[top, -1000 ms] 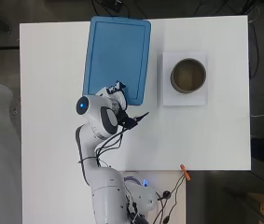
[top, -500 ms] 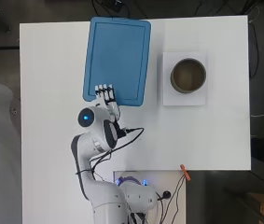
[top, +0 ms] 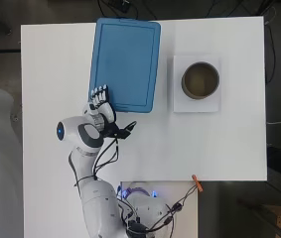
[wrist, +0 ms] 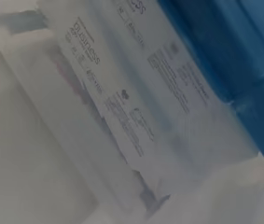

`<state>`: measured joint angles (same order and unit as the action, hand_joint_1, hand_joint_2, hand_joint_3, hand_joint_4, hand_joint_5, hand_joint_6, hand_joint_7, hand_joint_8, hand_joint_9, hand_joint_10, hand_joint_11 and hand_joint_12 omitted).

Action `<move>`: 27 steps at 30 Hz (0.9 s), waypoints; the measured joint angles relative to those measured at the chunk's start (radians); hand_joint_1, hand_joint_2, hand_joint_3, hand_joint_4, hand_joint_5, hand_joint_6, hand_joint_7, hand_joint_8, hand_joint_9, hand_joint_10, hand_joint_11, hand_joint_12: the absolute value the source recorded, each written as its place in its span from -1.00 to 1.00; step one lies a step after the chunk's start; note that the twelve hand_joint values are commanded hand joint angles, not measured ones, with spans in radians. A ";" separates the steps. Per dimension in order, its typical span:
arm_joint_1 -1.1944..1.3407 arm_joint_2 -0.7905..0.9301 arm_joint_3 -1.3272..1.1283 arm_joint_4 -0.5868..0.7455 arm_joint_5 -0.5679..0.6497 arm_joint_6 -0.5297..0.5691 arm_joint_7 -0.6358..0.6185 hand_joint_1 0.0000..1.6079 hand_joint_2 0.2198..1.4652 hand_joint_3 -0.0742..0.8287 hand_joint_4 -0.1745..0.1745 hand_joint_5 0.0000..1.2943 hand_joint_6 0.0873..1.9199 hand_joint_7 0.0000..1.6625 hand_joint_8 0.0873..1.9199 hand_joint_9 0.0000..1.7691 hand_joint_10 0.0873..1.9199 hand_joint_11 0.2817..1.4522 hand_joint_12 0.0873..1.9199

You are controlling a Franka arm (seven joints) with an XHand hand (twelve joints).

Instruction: Teleoperate dual arm-hand system to remove items from a box

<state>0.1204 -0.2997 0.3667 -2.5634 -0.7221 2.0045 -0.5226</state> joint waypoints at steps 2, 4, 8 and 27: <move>0.005 -0.017 0.018 0.001 -0.006 -0.019 0.033 0.37 0.66 -0.85 -0.41 -0.10 -0.20 -0.43 0.09 -0.35 0.01 -0.34 -0.87; 0.009 -0.048 0.016 -0.008 -0.009 -0.001 0.059 0.43 0.68 -0.84 -0.60 0.17 0.09 -0.29 0.60 -0.30 0.62 -0.39 -0.30; 0.010 -0.090 -0.034 0.037 0.090 -0.024 -0.049 0.45 0.66 -0.84 -0.60 0.28 0.13 -0.20 0.71 -0.19 0.81 -0.54 0.30; -0.004 -0.201 -0.091 -0.013 0.050 -0.222 -0.101 -0.90 -0.01 -0.85 -0.56 -1.00 -1.00 -0.97 -1.00 -0.78 -1.00 -0.83 -1.00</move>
<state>0.1165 -0.5012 0.2754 -2.5763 -0.6718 1.7830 -0.6237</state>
